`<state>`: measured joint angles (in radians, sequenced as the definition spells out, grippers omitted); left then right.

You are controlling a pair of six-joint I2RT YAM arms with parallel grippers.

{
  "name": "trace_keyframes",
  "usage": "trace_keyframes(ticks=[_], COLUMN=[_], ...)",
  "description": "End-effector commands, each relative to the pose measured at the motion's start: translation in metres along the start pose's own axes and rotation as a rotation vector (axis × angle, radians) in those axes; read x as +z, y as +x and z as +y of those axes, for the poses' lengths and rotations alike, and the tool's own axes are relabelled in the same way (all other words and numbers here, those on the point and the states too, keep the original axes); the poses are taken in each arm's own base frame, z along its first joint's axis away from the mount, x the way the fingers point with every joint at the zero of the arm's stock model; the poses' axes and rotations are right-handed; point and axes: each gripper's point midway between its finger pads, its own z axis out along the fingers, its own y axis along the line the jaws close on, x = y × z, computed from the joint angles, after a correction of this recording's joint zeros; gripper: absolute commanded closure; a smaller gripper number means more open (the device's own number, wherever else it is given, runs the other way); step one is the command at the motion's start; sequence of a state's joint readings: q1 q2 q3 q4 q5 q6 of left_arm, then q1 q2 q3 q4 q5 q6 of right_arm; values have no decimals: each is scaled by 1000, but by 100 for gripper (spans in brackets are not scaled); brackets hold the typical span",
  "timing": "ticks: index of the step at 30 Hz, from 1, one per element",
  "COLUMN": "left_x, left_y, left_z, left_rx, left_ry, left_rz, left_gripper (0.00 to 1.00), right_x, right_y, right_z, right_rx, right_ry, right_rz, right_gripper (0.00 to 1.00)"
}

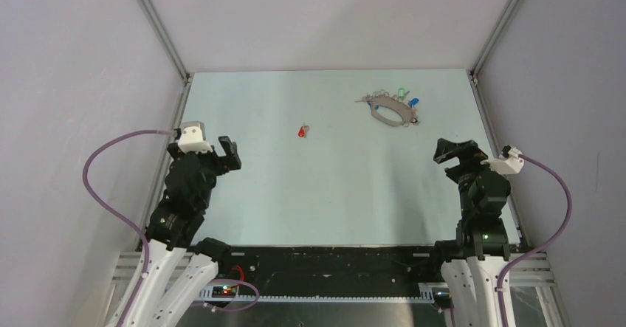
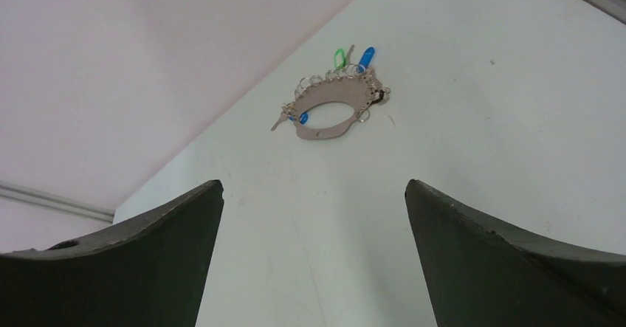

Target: Remove the keys from the keyring

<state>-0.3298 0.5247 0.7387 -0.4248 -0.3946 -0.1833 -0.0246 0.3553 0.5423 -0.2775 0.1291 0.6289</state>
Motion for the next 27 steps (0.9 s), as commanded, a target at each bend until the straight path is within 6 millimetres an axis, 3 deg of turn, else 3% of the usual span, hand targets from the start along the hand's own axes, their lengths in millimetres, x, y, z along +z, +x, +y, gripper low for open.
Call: trace_keyframes(ticks=[1,6,13,14,15,20,21,22,23,24,25,26,27], left_x=[-3,-3,-6,-6,-8,-10,-9,-9,-9,-8,-8,-9,-9], left_y=[-28,-28,-29,-27,-28,-29,-29,-29,-28,-28,-28,-27,-27], left_z=[1,13,17,17,18,15,15,14,13,12,12,11,10], left_rx=[-34,-41,-50,-46,-48,-46,-45,-44,-44,-43,-43,-43,-44], left_ry=[-4,-77,-91,-89,-85,-66,-64,-59,-59,-52,-48,-41,-39], left_rz=[-80,-88,-101,-101,-107,-112,-111,-109,-106,-104,-104,-103,-104], left_gripper=[0,0,0,0,0,0,0,0,0,0,0,0,0], right_x=[7,18,57,66,74,122,133,142,152,162,171,180,188], right_y=[-10,6,54,65,65,92,107,106,124,123,140,141,154], right_z=[-5,-27,-20,-23,-13,0,-5,0,-6,0,-6,-3,-11], right_rx=[57,180,263,270,290,361,383,416,421,451,459,491,504], right_ry=[53,184,167,185,144,132,170,173,204,197,222,226,253], right_rz=[-47,-10,195,232,227,240,257,253,293,293,324,320,334], right_gripper=[1,1,1,0,0,3,4,5,6,7,9,9,11])
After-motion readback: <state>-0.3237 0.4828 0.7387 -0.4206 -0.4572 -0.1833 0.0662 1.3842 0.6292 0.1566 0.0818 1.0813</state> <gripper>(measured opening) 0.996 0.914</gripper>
